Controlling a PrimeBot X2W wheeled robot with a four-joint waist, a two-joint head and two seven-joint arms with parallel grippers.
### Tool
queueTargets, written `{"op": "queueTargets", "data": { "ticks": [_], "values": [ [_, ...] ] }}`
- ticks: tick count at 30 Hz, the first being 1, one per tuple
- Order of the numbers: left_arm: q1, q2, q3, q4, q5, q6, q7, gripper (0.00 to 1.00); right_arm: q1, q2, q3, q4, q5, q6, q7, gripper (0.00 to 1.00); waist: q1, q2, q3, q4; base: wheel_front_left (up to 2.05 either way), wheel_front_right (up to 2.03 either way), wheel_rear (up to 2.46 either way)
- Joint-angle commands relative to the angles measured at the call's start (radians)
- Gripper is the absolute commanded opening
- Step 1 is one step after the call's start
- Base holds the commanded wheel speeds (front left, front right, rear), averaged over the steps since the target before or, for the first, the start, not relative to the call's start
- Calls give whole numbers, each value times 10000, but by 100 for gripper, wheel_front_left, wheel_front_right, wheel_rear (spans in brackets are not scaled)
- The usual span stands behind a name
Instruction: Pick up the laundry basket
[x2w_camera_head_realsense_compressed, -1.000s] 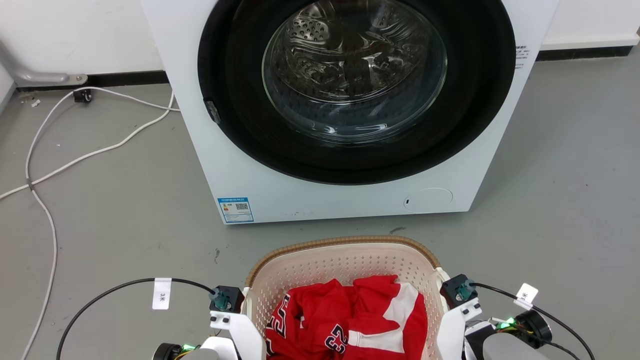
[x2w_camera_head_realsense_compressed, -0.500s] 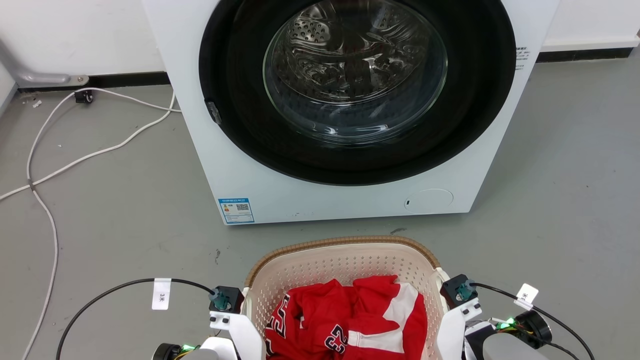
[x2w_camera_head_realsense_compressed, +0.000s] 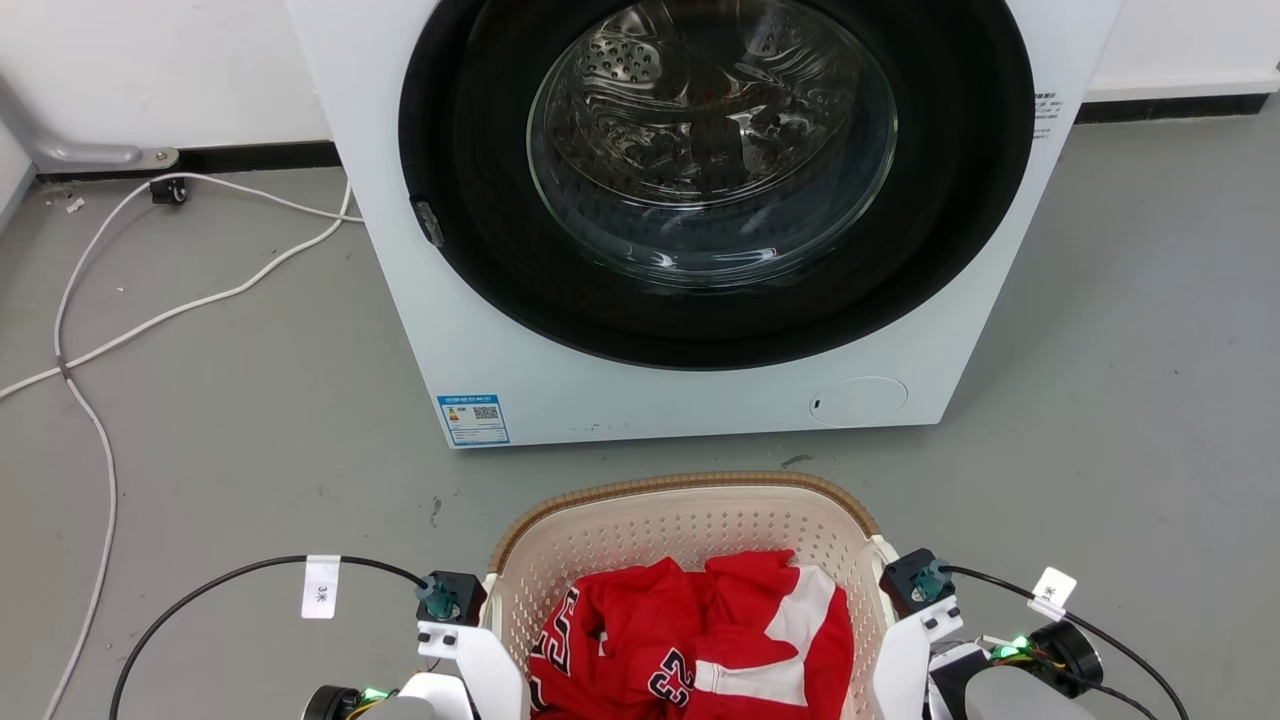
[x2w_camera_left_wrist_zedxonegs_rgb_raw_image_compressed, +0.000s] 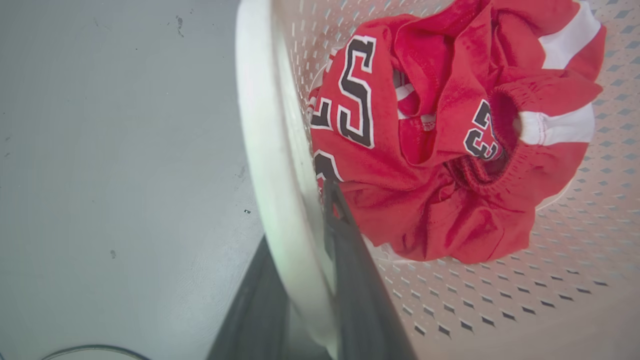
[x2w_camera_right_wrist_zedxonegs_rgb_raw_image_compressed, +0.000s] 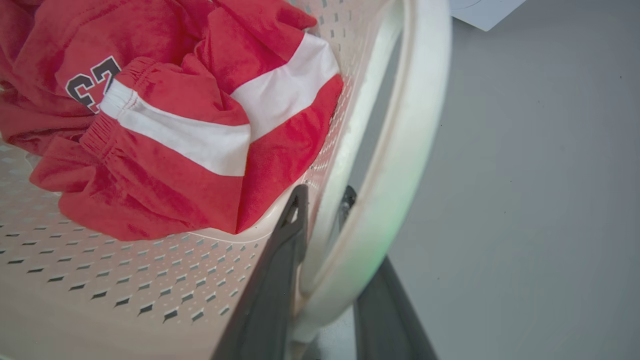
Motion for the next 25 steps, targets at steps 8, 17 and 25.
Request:
{"op": "queueTargets", "data": {
  "ticks": [8, 17, 25],
  "values": [
    [-159, 87, -136, -14, -71, -38, -85, 0, -31, -98, 101, -35, 1, 28, -27, 0, 0, 0, -12, -5, 0, 0, 0],
    [-165, 97, -222, -14, -191, -38, -88, 0, -25, -138, 131, -34, 28, 28, -24, 0, 0, 0, -11, 8, 0, 0, 0],
    [-173, 101, -314, -13, -314, -38, -118, 0, -15, -137, 159, -32, 51, 28, -55, 0, 0, 0, -11, 12, 0, 0, 0]
  ]
}}
